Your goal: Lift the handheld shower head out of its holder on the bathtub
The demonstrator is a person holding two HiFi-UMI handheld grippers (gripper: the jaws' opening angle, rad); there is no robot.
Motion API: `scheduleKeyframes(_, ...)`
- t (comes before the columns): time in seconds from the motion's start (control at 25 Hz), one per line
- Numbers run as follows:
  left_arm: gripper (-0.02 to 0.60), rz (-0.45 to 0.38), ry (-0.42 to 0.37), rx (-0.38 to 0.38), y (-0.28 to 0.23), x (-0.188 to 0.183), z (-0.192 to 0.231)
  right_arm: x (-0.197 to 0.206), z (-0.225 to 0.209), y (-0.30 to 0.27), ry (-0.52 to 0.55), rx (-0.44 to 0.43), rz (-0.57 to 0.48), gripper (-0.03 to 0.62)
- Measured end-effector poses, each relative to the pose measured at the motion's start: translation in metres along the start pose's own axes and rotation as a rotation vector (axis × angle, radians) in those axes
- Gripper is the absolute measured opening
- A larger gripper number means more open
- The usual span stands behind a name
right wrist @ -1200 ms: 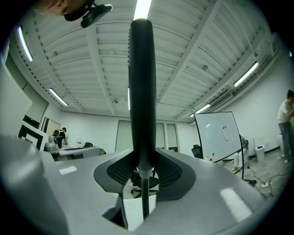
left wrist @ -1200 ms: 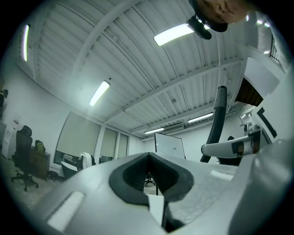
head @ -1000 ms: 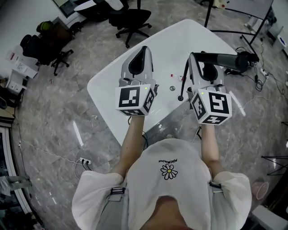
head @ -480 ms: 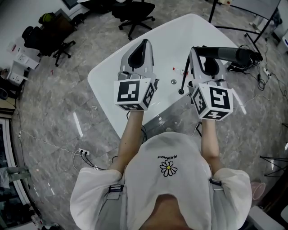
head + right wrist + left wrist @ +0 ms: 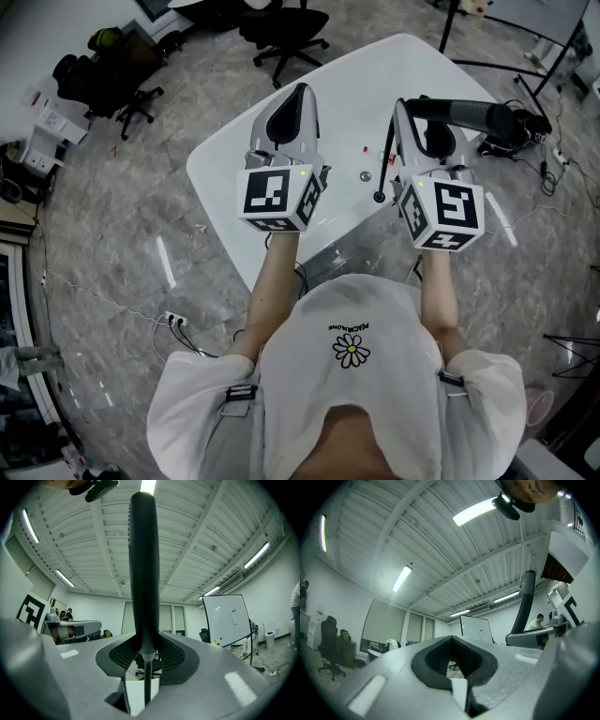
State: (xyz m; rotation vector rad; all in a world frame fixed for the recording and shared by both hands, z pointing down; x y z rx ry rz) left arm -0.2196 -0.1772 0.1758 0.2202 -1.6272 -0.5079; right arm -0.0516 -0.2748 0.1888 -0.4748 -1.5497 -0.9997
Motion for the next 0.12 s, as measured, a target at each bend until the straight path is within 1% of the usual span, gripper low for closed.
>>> scheduleKeyframes(0.12, 0.000, -0.002, -0.003, -0.006, 0.0000, 0.0007, 0.0018, 0.0016, 0.0018, -0.0015, 0.007, -0.013, 0.000, 0.152)
Point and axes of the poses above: the fingertips, and each gripper's own axes: y backward along the fingers, z to its left, x out of its underside, the point moved 6 cm from there along y, backward along the fingers, and after that the axes turned 9 degrees about -z, right-handed, at the moved point
